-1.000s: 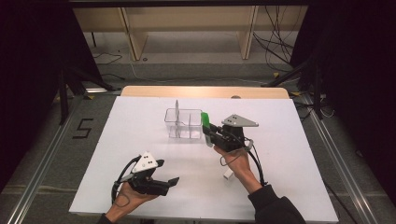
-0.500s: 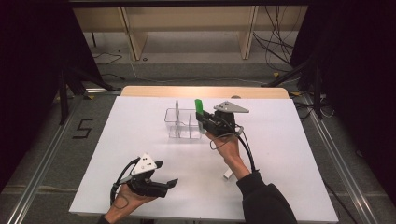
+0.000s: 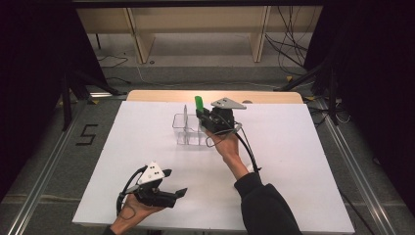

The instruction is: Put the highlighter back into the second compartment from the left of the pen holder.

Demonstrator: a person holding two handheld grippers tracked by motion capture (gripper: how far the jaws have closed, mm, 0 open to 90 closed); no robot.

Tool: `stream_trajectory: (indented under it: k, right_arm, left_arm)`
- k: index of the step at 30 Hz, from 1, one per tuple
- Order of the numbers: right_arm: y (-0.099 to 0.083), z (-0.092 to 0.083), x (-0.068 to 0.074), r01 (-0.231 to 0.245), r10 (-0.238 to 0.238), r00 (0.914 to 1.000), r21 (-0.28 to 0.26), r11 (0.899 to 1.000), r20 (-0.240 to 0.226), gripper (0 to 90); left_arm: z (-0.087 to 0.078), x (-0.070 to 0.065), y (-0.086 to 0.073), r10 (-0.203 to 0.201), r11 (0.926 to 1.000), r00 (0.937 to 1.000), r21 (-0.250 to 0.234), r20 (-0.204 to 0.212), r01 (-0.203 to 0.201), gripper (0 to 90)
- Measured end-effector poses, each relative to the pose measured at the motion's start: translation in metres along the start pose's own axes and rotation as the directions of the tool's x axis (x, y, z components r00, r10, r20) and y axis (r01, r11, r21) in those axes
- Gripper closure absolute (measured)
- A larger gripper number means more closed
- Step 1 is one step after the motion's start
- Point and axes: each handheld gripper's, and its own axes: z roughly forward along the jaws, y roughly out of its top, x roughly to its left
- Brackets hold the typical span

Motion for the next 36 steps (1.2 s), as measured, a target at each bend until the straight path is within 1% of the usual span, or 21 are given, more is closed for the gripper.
stream_trajectory:
  k: [5, 7, 11, 13, 20, 26, 34, 36]
  right_arm:
    - [0.004, 0.009, 0.002, -0.005, 0.005, 0.9999, 0.004, 1.0, 0.015, 76.9]
    - [0.005, 0.012, 0.002, -0.003, 0.003, 0.9997, 0.002, 1.0, 0.022, 76.9]
    - [0.005, 0.017, 0.001, -0.012, 0.012, 0.9995, 0.003, 1.0, 0.03, 76.9]
    - [0.005, 0.02, 0.001, -0.017, 0.017, 0.9993, 0.005, 1.0, 0.032, 76.9]
    - [0.006, 0.028, 0.005, -0.023, 0.023, 0.9991, 0.007, 1.0, 0.036, 76.9]
    - [0.007, 0.034, 0.009, -0.018, 0.018, 0.9991, 0.007, 1.0, 0.038, 76.9]
    - [0.004, 0.041, 0.012, -0.021, 0.021, 0.9992, 0.019, 1.0, 0.035, 76.8]
    - [0.002, 0.042, 0.013, -0.014, 0.013, 0.9992, 0.022, 1.0, 0.037, 76.8]
  left_arm:
    - [0.001, 0.0, -0.001, -0.002, 1.0, 1.0, 0.002, -0.001, 0.002, 16.2]
    - [0.001, 0.0, 0.0, 0.002, 1.0, 1.0, 0.001, -0.004, -0.002, 16.2]
    - [0.0, 0.002, 0.0, -0.005, 1.0, 1.0, -0.009, -0.006, 0.005, 16.2]
    - [0.0, 0.002, 0.0, -0.004, 1.0, 1.0, -0.006, -0.004, 0.004, 16.2]
    - [0.001, 0.001, -0.001, 0.0, 1.0, 1.0, 0.0, -0.001, 0.0, 16.2]
    - [0.001, 0.001, -0.001, -0.002, 1.0, 1.0, 0.002, 0.003, 0.002, 16.3]
    - [0.002, 0.001, -0.001, -0.004, 1.0, 1.0, 0.002, 0.004, 0.004, 16.2]
    - [0.002, 0.001, -0.001, 0.001, 1.0, 1.0, 0.005, 0.004, -0.001, 16.2]
